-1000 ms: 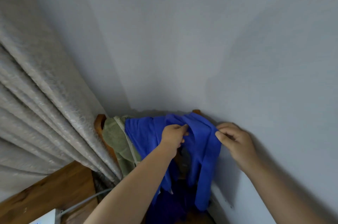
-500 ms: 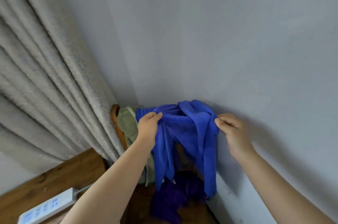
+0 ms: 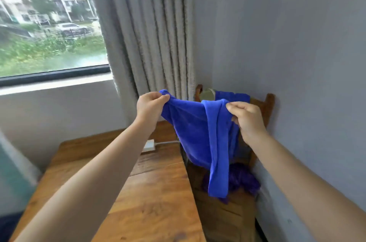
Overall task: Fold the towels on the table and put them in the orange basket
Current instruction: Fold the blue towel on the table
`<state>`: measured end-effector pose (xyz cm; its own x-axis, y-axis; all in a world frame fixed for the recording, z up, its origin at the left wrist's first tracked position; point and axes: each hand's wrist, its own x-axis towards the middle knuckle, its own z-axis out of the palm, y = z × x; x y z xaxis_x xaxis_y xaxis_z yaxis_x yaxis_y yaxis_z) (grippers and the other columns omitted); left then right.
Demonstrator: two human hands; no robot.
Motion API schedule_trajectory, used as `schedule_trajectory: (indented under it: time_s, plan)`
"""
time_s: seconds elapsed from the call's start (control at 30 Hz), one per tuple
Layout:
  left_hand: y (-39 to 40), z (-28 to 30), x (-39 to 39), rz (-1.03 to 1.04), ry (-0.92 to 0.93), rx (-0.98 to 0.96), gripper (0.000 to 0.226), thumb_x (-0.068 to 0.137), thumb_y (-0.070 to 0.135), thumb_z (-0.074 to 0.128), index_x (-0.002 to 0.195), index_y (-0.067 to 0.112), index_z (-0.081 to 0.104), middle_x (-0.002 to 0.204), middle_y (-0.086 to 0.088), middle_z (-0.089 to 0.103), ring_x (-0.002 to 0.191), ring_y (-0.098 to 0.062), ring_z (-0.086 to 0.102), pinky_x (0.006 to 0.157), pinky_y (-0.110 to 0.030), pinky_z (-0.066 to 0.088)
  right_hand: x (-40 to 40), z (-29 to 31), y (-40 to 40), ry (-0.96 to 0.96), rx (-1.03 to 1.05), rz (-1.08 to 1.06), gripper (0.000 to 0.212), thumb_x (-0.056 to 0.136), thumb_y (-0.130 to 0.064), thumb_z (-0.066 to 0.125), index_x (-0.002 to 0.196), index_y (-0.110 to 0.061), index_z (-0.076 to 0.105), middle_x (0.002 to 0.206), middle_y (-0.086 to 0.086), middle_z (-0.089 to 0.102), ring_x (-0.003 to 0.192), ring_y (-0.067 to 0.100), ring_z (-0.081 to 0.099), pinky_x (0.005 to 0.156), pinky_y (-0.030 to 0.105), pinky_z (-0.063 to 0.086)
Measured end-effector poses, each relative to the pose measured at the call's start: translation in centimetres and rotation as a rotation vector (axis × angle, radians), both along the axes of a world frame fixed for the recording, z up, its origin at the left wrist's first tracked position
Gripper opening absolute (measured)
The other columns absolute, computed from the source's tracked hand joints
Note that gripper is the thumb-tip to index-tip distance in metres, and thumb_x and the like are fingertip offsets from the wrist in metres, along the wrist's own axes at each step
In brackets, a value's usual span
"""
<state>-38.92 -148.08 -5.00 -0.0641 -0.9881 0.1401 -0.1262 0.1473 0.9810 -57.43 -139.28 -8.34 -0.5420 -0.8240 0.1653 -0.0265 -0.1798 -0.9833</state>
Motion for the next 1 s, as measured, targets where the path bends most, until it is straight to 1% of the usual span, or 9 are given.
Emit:
schedule_trajectory:
  time_s: [0.1,0.23,0.33,0.43,0.6,0.73,0.8,0.9,1.0]
  plan:
    - [1.6,-0.6,5.7,0.081,-0.103,0.018,0.025,0.086,0.008,0.059,0.061,0.008,0.053,0.065,-0.007,0.039,0.058,-0.014,0.034,0.05,-0.023,0.029,4.3,-0.4,0.0,-0.075,0.052,0.055,0.021,0.087,-0.001,0.052,0.07,-0.005,0.065,0.062,0.004,0.059,0.066,0.015,0.056,0.062,0.022,0.044]
    - [4.0,-2.3,13.8,0.184,-0.163,0.058,0.033,0.085,0.009,0.059,0.054,0.007,0.047,0.056,-0.003,0.032,0.055,-0.013,0.029,0.05,-0.024,0.025,11.0,-1.8,-1.0,-0.279,0.146,0.143,0.03,0.086,0.006,0.048,0.062,-0.01,0.056,0.035,-0.008,0.057,0.034,-0.002,0.053,0.037,0.009,0.039]
    - [5.0,-3.3,18.2,0.251,-0.162,0.065,0.028,0.077,0.018,0.062,0.057,0.005,0.047,0.055,-0.003,0.028,0.056,-0.015,0.027,0.054,-0.028,0.02,15.4,-2.8,-2.3,-0.382,0.198,0.259,0.029,0.088,0.007,0.041,0.064,-0.007,0.052,0.033,-0.006,0.056,0.03,0.0,0.052,0.033,0.008,0.037]
    - [5.1,-4.1,22.2,0.304,-0.143,0.071,0.032,0.081,0.015,0.063,0.052,0.009,0.049,0.054,-0.002,0.035,0.056,-0.013,0.032,0.057,-0.028,0.024,19.2,-3.9,-3.7,-0.386,0.251,0.391,0.031,0.089,0.006,0.037,0.065,-0.007,0.052,0.034,-0.006,0.056,0.036,0.004,0.055,0.035,0.01,0.04]
    - [3.4,-6.4,28.1,0.336,-0.199,0.188,0.03,0.087,0.008,0.056,0.059,0.016,0.058,0.064,0.001,0.051,0.068,-0.014,0.045,0.062,-0.025,0.035,24.6,-6.9,-7.3,-0.207,0.385,0.57,0.032,0.091,0.005,0.037,0.064,-0.004,0.052,0.047,0.003,0.06,0.049,0.014,0.057,0.042,0.017,0.046]
    - [0.8,-10.2,32.2,0.337,-0.276,0.36,0.021,0.084,-0.006,0.05,0.08,0.009,0.064,0.072,0.003,0.054,0.07,-0.009,0.048,0.058,-0.017,0.039,27.8,-11.1,-10.9,-0.115,0.508,0.587,0.028,0.09,0.006,0.037,0.07,0.001,0.057,0.07,0.011,0.055,0.066,0.02,0.05,0.057,0.025,0.045]
    - [-1.5,-12.4,33.9,0.314,-0.333,0.434,0.026,0.083,-0.009,0.049,0.075,0.011,0.063,0.071,0.003,0.051,0.065,-0.008,0.045,0.053,-0.015,0.037,29.3,-14.0,-13.2,-0.117,0.606,0.559,0.025,0.088,0.006,0.036,0.072,0.007,0.055,0.07,0.011,0.047,0.063,0.02,0.043,0.057,0.027,0.04]
    - [-4.2,-15.3,35.6,0.331,-0.389,0.51,0.028,0.082,-0.008,0.053,0.068,0.016,0.052,0.069,0.003,0.046,0.07,-0.018,0.045,0.049,-0.016,0.035,30.8,-17.9,-16.1,-0.186,0.739,0.448,0.035,0.086,0.007,0.031,0.056,-0.008,0.04,0.059,0.005,0.035,0.055,0.017,0.032,0.053,0.026,0.031]
    - [-5.7,-18.2,36.3,0.33,-0.412,0.623,0.023,0.081,-0.002,0.06,0.097,0.012,0.051,0.088,-0.003,0.052,0.084,-0.02,0.048,0.057,-0.02,0.038,31.8,-21.6,-18.0,-0.143,0.9,0.365,0.035,0.085,0.004,0.032,0.054,-0.013,0.035,0.059,0.005,0.033,0.054,0.018,0.029,0.053,0.028,0.026]
